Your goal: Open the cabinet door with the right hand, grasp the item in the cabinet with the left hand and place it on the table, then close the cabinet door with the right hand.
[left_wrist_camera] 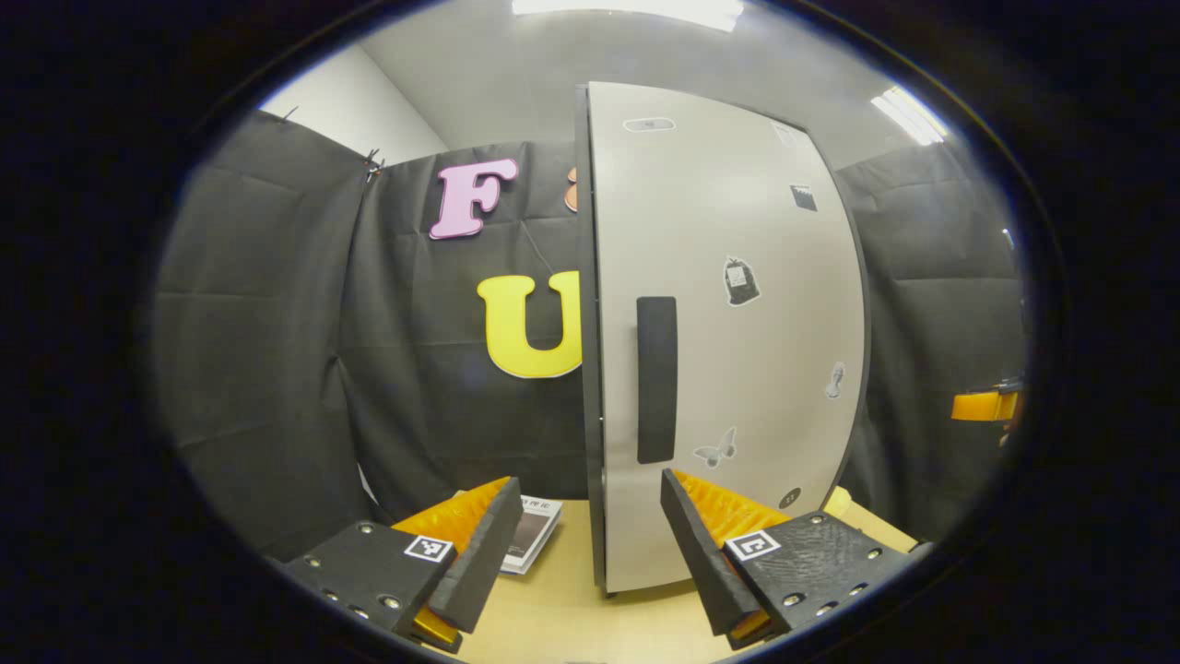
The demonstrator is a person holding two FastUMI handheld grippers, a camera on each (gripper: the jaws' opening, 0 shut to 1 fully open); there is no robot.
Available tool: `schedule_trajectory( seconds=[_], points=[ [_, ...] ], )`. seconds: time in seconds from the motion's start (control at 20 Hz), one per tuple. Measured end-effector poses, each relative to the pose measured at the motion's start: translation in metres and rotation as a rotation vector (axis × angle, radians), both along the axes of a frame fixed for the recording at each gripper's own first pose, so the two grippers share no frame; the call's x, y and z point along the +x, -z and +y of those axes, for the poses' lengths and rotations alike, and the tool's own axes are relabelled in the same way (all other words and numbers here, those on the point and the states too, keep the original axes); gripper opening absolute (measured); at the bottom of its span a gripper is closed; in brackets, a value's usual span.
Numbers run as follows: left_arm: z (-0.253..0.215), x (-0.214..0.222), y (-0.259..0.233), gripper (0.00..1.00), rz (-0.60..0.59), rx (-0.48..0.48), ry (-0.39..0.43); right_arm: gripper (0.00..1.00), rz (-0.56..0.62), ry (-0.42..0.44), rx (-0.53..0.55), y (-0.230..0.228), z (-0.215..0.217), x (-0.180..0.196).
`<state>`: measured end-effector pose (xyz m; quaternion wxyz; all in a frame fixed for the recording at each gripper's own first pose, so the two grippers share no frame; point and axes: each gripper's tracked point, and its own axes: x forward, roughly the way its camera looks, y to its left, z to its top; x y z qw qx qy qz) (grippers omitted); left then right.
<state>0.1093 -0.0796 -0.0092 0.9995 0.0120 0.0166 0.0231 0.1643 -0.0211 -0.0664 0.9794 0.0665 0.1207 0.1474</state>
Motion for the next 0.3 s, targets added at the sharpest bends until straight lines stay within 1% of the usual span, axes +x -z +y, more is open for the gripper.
schedule_trajectory(
  seconds=[0.15,0.3],
  points=[
    [-0.009,0.003,0.003,0.92,0.005,0.003,0.006,0.98,0.000,0.026,-0.005,0.003,-0.014,0.001],
    [-0.019,0.007,0.007,0.92,0.015,0.006,0.015,0.98,0.004,0.037,0.019,0.007,-0.026,0.001]
  ],
)
